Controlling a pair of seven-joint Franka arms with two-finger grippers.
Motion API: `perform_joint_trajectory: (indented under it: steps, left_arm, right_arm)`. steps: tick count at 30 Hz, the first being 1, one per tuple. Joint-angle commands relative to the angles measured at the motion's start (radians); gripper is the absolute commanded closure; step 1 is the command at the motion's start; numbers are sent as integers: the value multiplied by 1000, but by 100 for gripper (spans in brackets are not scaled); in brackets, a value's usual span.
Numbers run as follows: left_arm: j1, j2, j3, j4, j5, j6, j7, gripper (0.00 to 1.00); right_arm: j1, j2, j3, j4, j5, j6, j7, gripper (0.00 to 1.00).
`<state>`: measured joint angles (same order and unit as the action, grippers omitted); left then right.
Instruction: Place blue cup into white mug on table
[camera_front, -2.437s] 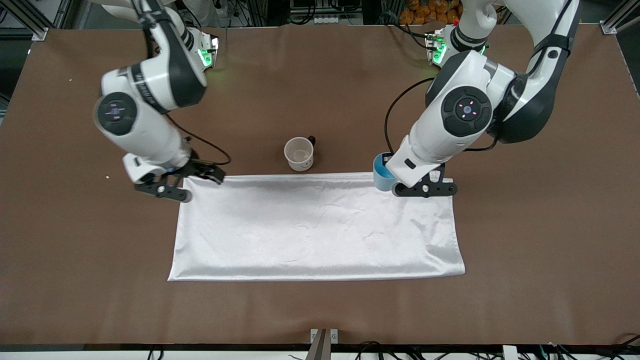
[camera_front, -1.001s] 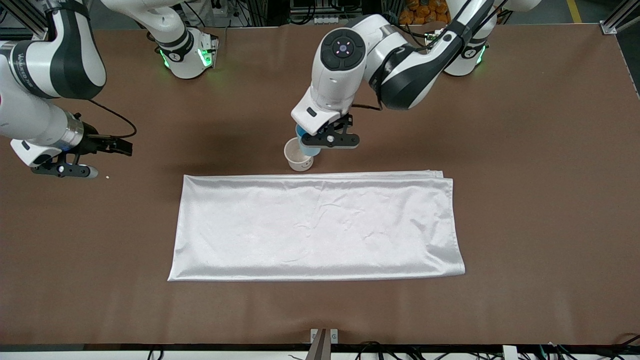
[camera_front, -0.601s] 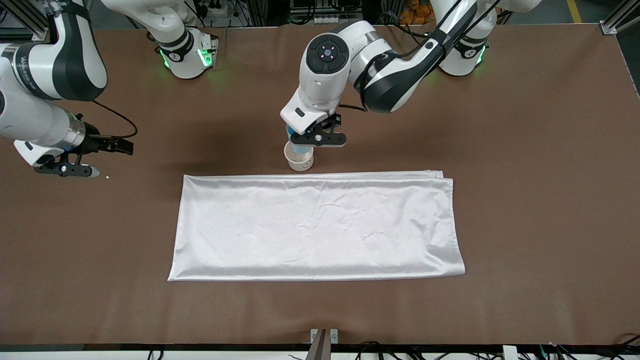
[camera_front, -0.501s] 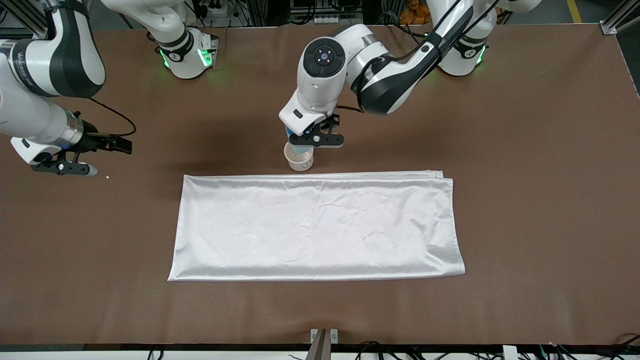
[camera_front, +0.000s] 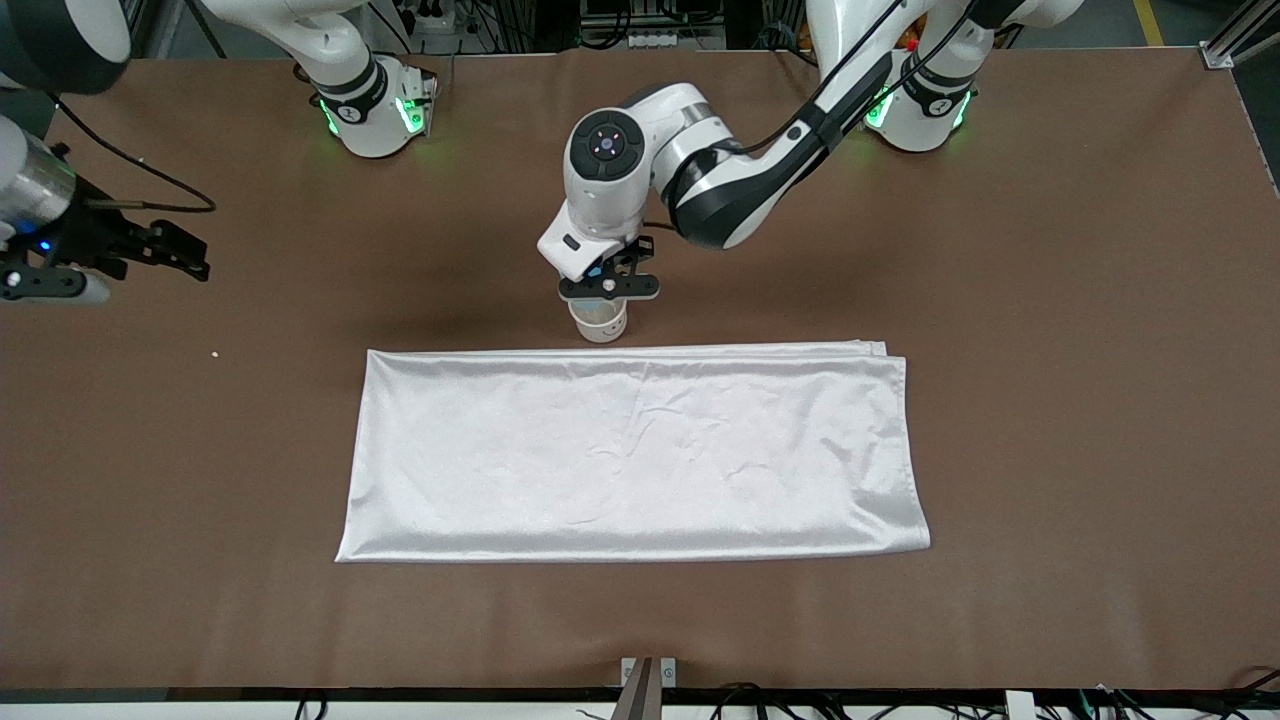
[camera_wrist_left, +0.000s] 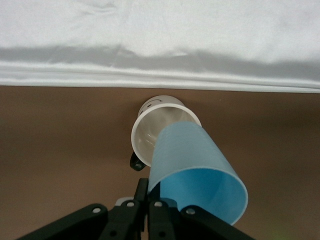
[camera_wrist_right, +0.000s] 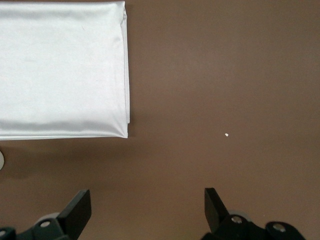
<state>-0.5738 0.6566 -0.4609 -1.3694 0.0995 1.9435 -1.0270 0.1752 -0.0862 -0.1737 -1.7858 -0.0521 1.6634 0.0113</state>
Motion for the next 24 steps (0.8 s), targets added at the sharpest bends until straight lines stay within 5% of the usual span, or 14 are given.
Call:
perform_joint_trajectory:
  steps: [1, 24]
  left_arm:
    - [-6, 5, 7, 10, 31, 8, -27, 100]
    - [-20, 38, 38, 4, 40, 9, -21, 100]
  right_arm:
    - [-20, 8, 13, 31, 28, -22, -33, 0]
    - [-17, 22, 11, 23, 28, -45, -31, 0]
